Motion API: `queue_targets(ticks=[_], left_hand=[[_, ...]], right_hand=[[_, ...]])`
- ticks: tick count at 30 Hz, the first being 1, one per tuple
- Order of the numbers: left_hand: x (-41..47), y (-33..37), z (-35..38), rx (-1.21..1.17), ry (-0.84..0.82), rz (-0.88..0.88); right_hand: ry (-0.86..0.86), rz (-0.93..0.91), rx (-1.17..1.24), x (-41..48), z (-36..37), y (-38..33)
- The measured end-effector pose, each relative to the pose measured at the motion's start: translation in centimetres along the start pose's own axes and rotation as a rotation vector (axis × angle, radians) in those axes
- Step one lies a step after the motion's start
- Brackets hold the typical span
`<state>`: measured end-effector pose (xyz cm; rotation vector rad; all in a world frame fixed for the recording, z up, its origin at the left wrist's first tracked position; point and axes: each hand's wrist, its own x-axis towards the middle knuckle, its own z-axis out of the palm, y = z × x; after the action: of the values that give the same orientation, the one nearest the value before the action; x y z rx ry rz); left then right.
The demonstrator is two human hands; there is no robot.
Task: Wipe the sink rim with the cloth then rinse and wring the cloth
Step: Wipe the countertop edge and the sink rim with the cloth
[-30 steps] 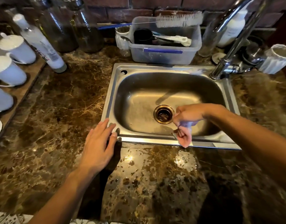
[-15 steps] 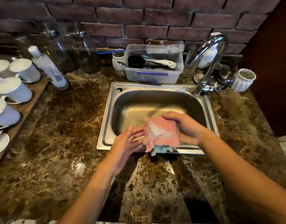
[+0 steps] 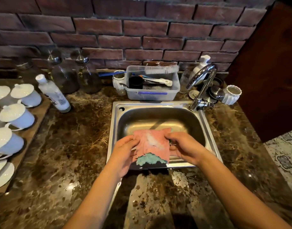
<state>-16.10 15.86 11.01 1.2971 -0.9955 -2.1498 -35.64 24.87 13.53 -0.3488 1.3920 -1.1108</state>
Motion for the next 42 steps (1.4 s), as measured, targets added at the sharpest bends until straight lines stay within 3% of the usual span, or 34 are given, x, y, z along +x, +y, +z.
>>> queue_targets(ticks=[7, 11, 19, 22, 27, 31, 36, 42], left_hand=[[2.1, 1.6, 0.4, 0.342, 0.097, 0.173], [2.5, 1.8, 1.3, 0.450, 0.083, 0.264], [2.3, 2.0, 2.9, 0.354, -0.073, 0.224], [2.7, 1.8, 2.9, 0.298, -0.055, 0.162], [2.3, 1.3, 3.9, 0.264, -0.011, 0.079], [1.7, 0.4, 6.4, 0.295, -0.084, 0.050], [1.6, -1.2, 9.8, 0.248, -0.090, 0.011], [2.9, -3.2, 12.4, 0.145, 0.096, -0.014]], right_hand=[[0.466, -0.207, -0.515, 1.5, 3.1, 2.6], [0.608, -0.305, -0.576, 1.7, 4.9, 2.5], [0.337, -0.221, -0.024, 1.7, 5.8, 1.2], [0.249, -0.218, 0.012, 1.4, 4.9, 1.0], [0.347, -0.311, -0.022, 0.3, 1.7, 1.3], [0.136, -0.146, 0.062, -0.3, -0.5, 1.5], [0.177, -0.189, 0.124, -0.8, -4.4, 1.0], [0.147, -0.186, 0.126, -1.4, -9.7, 0.7]])
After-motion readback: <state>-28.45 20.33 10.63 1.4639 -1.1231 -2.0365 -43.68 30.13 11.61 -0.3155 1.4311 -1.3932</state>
